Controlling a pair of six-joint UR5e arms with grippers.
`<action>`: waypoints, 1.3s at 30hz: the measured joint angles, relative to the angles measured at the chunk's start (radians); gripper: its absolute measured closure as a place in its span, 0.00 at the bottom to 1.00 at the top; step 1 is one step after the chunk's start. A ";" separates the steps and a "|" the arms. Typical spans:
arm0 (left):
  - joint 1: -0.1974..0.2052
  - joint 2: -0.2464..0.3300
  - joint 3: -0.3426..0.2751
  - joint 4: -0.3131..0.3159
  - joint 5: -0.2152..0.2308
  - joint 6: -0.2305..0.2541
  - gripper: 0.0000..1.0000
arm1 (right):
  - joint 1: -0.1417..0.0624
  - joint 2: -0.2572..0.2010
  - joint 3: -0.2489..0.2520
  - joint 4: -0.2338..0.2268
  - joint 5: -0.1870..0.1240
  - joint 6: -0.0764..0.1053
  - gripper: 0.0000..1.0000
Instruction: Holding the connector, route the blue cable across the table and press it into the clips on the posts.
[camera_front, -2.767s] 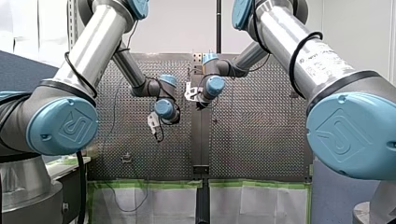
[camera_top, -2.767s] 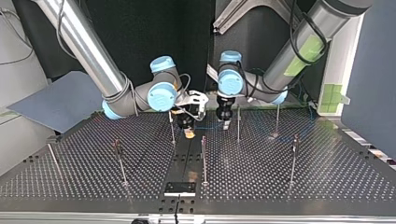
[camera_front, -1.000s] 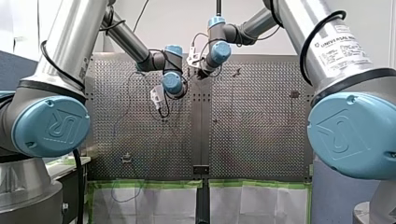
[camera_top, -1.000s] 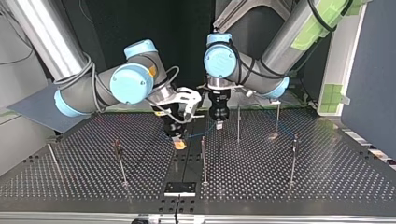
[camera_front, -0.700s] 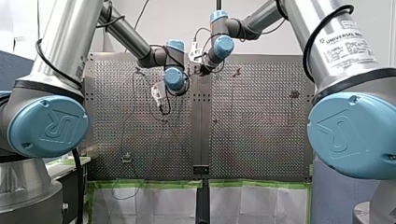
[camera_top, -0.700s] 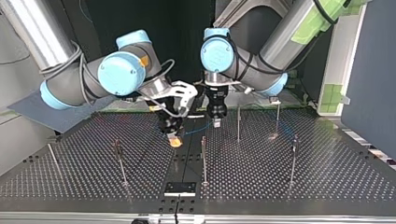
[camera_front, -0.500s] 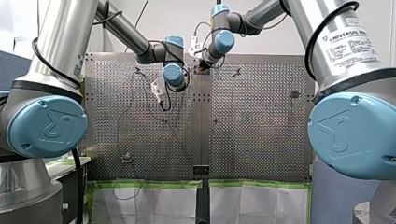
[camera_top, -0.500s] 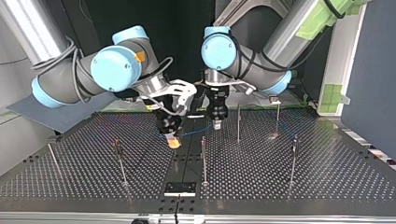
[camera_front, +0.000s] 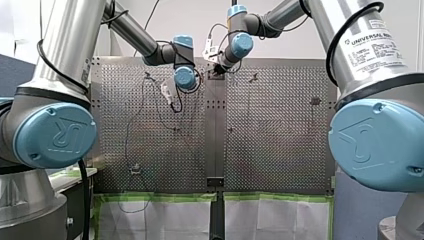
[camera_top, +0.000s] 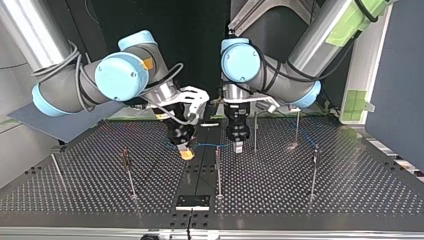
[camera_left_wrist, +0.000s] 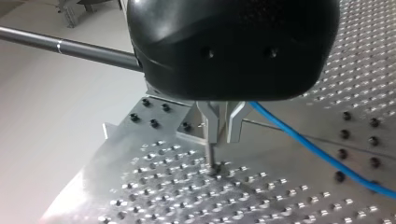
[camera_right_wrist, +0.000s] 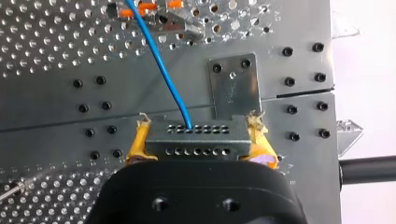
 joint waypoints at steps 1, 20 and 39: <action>0.003 0.000 0.007 0.000 0.002 0.004 0.88 | -0.001 0.000 -0.001 0.000 -0.004 0.000 1.00; 0.045 -0.003 0.021 -0.032 0.067 0.020 0.85 | -0.019 0.004 -0.010 0.002 -0.020 0.010 1.00; 0.136 -0.086 0.113 -0.012 0.168 0.018 0.83 | -0.064 0.044 -0.029 -0.003 -0.040 0.012 1.00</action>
